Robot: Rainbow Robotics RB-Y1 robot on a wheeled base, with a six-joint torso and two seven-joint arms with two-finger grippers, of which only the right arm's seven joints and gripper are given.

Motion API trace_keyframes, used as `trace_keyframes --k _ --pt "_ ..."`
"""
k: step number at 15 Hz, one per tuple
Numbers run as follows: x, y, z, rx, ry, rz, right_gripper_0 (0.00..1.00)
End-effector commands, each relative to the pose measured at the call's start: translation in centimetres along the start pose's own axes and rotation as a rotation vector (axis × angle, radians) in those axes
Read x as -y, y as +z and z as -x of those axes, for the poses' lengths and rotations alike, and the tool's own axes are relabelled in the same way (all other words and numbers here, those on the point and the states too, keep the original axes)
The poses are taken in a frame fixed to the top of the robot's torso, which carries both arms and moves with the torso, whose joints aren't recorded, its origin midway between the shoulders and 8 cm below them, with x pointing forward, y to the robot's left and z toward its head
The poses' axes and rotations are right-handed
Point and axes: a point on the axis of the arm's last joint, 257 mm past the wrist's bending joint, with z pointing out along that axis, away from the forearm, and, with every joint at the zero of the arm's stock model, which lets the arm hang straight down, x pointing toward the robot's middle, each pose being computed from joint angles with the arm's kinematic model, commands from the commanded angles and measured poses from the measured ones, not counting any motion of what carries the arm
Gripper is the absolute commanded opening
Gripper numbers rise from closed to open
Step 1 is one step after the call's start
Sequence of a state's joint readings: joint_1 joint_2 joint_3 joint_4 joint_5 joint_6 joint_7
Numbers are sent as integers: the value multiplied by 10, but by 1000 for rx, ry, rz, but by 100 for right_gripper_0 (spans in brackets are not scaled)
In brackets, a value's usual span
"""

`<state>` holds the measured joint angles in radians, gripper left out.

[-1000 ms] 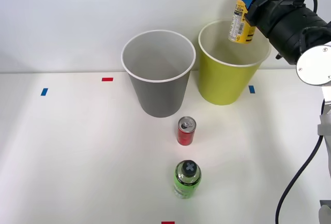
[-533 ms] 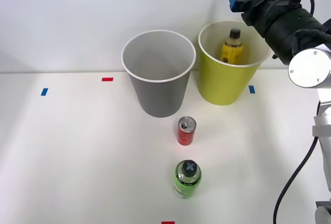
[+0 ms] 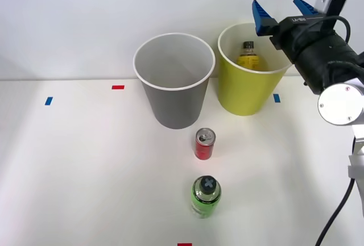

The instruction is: Put cans in the gray bin, plastic bottles in the light green bin

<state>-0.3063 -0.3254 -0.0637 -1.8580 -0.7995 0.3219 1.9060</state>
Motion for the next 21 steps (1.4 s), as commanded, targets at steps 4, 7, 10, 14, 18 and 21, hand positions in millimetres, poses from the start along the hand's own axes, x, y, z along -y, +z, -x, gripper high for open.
trace_keyframes --k 4,7,10,14,18,21 --pt "10 -79 3 40 -85 -54 100" --pt "20 -125 -6 35 -91 -105 100" --pt "31 -170 -22 2 -89 -165 100" --pt "47 -221 -52 -73 -82 -243 100" --pt "50 -261 -81 -128 -46 -325 100" --pt "51 -284 -96 -152 -20 -403 100"
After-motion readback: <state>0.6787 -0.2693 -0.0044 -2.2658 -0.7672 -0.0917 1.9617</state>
